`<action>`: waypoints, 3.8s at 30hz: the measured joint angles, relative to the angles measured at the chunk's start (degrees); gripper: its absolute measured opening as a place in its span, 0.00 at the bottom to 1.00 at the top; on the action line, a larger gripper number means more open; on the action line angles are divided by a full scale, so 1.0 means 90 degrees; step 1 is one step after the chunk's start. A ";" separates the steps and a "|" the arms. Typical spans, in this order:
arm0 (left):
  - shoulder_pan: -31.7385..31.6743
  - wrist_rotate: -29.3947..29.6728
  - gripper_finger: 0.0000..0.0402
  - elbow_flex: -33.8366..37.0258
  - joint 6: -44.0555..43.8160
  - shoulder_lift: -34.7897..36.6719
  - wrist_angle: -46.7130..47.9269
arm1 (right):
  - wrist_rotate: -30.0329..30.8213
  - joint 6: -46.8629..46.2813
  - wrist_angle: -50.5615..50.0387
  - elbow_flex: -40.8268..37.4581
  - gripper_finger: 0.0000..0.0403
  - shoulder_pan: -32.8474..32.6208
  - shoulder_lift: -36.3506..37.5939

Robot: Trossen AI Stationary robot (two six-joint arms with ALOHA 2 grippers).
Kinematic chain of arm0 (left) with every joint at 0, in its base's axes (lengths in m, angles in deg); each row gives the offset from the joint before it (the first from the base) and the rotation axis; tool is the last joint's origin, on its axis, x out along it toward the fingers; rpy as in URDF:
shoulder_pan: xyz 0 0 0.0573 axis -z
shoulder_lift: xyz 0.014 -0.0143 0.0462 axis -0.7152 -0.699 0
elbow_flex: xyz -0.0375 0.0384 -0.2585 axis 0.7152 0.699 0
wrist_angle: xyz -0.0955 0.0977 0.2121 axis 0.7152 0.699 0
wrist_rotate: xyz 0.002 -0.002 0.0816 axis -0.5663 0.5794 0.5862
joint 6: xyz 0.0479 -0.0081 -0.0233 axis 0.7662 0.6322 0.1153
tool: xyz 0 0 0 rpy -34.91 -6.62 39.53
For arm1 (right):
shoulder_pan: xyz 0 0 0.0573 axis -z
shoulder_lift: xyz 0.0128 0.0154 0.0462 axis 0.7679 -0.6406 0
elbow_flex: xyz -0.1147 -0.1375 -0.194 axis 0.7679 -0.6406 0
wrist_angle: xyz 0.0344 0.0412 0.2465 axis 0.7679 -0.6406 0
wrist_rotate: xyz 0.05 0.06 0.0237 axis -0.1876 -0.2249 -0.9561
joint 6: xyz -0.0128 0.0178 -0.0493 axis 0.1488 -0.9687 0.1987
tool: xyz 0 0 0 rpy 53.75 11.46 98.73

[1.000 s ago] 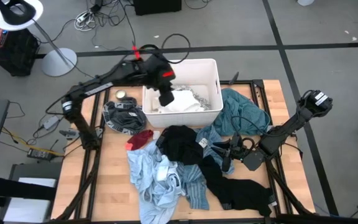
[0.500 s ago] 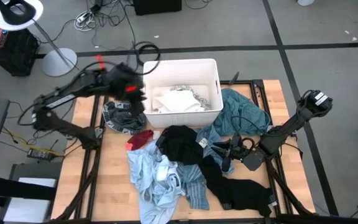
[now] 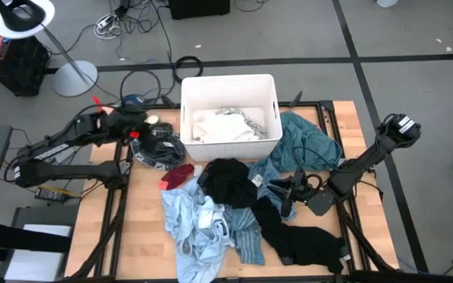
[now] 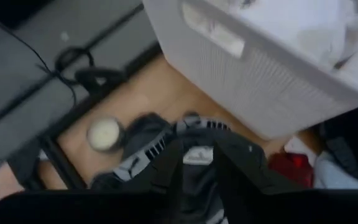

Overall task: Sort clothes
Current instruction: Put the top left gray boxers into the laundry bin

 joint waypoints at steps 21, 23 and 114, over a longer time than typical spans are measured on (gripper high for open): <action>-0.0661 -0.0735 0.50 0.1855 -0.0805 -0.0868 -0.0747 | -0.0056 0.0011 0.0024 0.0000 0.28 0.0000 0.0000; -0.0815 -0.0739 0.50 0.1957 -0.0783 -0.1035 -0.0973 | -0.0056 0.0005 0.0028 0.0000 0.28 0.0000 0.0000; -0.0689 -0.1578 0.00 -0.6873 0.0765 -0.3905 -0.1369 | -0.0102 -0.0014 0.0041 0.0000 0.28 0.0044 -0.0002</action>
